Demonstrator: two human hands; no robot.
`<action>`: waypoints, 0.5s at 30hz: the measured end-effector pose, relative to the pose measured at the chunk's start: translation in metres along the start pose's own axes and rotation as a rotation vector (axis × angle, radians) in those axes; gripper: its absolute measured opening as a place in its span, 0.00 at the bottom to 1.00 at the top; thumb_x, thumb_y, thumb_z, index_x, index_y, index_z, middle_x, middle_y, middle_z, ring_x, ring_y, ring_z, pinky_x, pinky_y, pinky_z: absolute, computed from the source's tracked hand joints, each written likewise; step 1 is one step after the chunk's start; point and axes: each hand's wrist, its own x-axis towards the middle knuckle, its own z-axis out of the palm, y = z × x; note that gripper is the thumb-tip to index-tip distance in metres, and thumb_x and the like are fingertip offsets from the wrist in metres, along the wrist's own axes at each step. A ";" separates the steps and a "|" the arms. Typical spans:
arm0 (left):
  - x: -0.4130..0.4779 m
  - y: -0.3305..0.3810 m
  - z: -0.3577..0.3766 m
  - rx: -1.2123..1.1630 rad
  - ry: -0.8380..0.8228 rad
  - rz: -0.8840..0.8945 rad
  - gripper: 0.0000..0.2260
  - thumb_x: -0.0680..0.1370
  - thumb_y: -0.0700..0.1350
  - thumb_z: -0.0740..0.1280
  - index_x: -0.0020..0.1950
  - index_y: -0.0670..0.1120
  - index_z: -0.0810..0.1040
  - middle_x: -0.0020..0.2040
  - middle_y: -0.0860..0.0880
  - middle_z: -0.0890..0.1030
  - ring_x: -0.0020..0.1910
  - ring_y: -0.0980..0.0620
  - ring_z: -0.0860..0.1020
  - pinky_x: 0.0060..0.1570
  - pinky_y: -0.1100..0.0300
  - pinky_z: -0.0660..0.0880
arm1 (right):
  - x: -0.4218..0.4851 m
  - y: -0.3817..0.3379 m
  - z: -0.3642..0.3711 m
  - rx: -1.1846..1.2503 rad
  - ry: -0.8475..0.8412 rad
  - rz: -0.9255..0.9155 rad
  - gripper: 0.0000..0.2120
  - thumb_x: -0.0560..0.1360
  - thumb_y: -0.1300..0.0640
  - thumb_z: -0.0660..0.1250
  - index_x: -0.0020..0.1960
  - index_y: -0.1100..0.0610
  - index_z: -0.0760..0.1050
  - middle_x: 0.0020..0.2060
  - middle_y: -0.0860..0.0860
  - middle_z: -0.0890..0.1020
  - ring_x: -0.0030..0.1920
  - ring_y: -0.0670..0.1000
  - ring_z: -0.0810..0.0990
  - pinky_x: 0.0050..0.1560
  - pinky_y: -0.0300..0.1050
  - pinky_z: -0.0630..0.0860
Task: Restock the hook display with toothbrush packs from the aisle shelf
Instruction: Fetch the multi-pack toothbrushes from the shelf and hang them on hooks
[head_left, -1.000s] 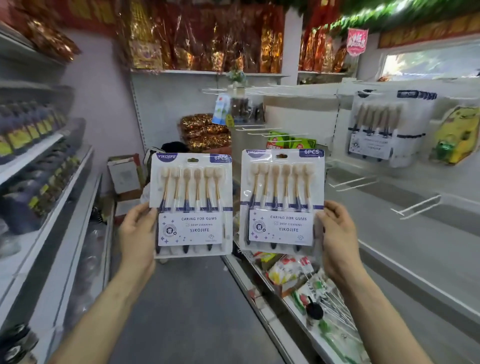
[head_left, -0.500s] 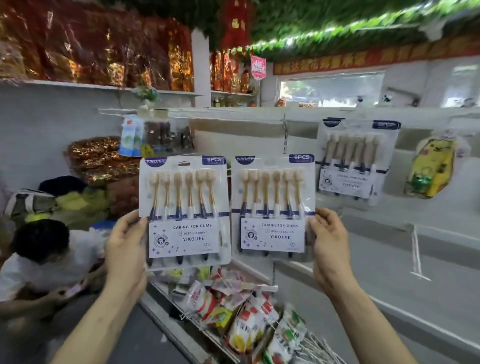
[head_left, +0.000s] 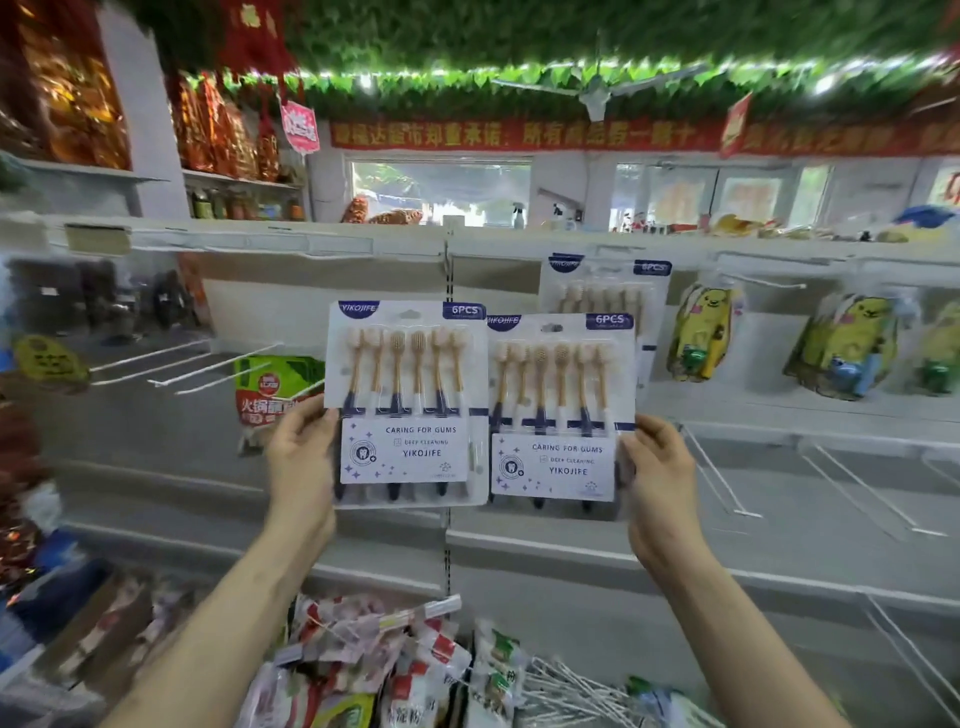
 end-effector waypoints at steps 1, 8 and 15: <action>0.003 0.000 0.007 -0.013 -0.008 -0.008 0.09 0.84 0.38 0.66 0.58 0.51 0.81 0.59 0.40 0.85 0.59 0.41 0.84 0.64 0.38 0.78 | 0.001 -0.003 -0.001 -0.001 0.019 -0.010 0.11 0.83 0.68 0.61 0.57 0.56 0.77 0.41 0.52 0.82 0.39 0.48 0.79 0.41 0.43 0.77; 0.022 0.003 0.035 -0.030 -0.055 0.017 0.08 0.84 0.39 0.67 0.61 0.47 0.81 0.55 0.43 0.86 0.54 0.44 0.84 0.54 0.47 0.81 | 0.021 -0.024 -0.009 -0.003 0.084 -0.069 0.09 0.85 0.65 0.61 0.59 0.55 0.76 0.48 0.51 0.85 0.42 0.43 0.85 0.40 0.38 0.81; 0.039 0.010 0.041 -0.029 -0.050 0.017 0.07 0.83 0.39 0.68 0.61 0.46 0.80 0.54 0.44 0.86 0.51 0.47 0.85 0.51 0.50 0.82 | 0.040 -0.040 -0.009 0.015 0.120 -0.056 0.10 0.84 0.64 0.62 0.59 0.51 0.77 0.55 0.55 0.85 0.55 0.55 0.86 0.56 0.56 0.84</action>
